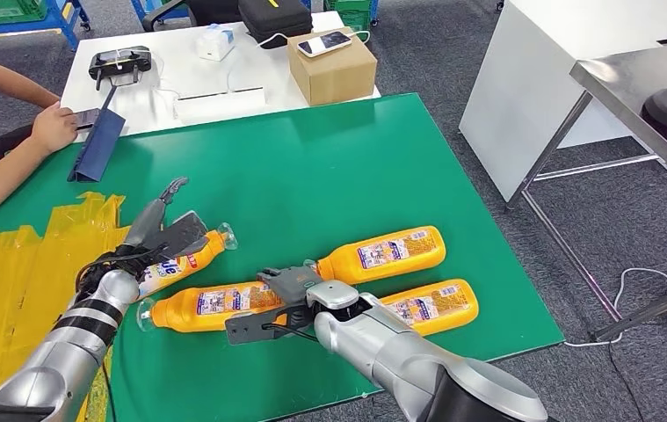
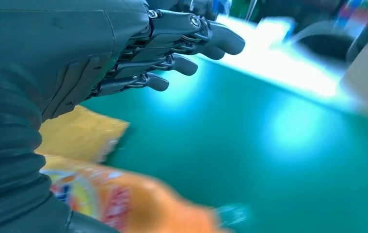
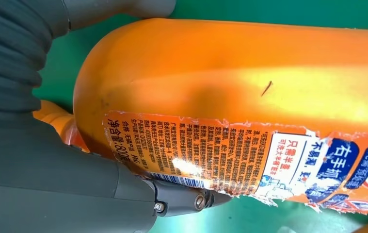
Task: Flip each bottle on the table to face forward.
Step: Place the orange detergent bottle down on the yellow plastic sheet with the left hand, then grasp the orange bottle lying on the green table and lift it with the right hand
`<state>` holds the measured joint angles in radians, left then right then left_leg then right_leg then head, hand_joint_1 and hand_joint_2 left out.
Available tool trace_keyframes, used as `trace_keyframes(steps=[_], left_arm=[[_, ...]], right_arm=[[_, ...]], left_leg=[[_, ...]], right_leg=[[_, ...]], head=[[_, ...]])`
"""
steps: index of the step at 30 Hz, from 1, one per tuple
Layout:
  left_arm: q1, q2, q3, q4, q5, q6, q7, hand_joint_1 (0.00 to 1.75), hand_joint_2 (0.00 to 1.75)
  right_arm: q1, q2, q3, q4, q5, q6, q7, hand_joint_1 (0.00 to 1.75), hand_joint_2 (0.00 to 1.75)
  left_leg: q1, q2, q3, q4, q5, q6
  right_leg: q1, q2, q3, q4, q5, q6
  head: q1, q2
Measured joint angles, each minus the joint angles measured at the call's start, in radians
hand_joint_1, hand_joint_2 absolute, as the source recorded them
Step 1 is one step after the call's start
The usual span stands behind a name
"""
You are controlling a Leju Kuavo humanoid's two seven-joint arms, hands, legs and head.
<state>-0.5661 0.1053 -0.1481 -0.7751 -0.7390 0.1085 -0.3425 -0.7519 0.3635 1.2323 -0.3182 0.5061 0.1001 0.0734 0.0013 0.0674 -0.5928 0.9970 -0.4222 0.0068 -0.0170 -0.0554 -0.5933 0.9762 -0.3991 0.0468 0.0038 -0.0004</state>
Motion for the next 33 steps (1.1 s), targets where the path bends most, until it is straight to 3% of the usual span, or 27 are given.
trace_keyframes(steps=[7,11,15,22,28,33], left_arm=[[0.157,-0.078,0.155,-0.302,0.314,0.113,-0.097,0.00,1.75],[0.201,-0.107,0.232,-0.411,0.382,0.124,-0.125,0.00,1.75],[0.229,-0.128,0.305,-0.479,0.525,0.129,-0.168,0.00,1.75],[0.308,-0.143,0.513,-0.585,0.838,0.100,-0.205,0.00,1.75],[0.360,-0.147,0.670,-0.624,0.902,0.095,-0.231,0.00,1.75],[0.391,-0.151,0.735,-0.638,0.949,0.045,-0.194,0.00,1.75]], right_arm=[[0.012,0.000,-0.027,0.002,0.009,-0.035,-0.022,1.75,1.75],[0.017,0.000,-0.036,0.002,0.012,-0.040,-0.022,1.75,1.75],[0.025,0.000,-0.054,0.001,-0.004,-0.075,-0.033,1.75,1.75],[0.078,0.001,-0.164,-0.037,-0.193,-0.269,-0.125,1.75,1.75],[0.108,0.001,-0.224,-0.102,-0.329,-0.337,-0.244,1.75,1.75],[0.133,0.001,-0.249,-0.146,-0.392,-0.382,-0.319,1.75,1.75]], left_leg=[[0.000,0.001,0.000,0.000,-0.001,-0.001],[0.000,0.001,0.000,0.000,-0.001,-0.001],[0.000,0.002,0.000,0.000,-0.001,-0.001],[0.000,0.003,-0.004,0.000,-0.001,-0.001],[0.001,0.000,-0.010,0.000,0.000,-0.001],[0.001,-0.001,-0.014,0.000,0.000,-0.001]], right_leg=[[0.000,0.002,-0.001,0.000,0.000,0.000],[0.000,0.002,-0.001,0.000,0.000,0.000],[0.000,0.002,0.000,0.000,0.000,0.000],[0.001,0.003,-0.005,0.000,0.000,0.000],[0.003,0.002,-0.010,0.001,0.000,0.000],[0.002,0.000,-0.013,0.000,0.000,0.000]], head=[[0.000,0.000],[0.000,0.000],[0.000,0.000],[0.000,0.000],[0.000,0.000],[0.000,0.000]])
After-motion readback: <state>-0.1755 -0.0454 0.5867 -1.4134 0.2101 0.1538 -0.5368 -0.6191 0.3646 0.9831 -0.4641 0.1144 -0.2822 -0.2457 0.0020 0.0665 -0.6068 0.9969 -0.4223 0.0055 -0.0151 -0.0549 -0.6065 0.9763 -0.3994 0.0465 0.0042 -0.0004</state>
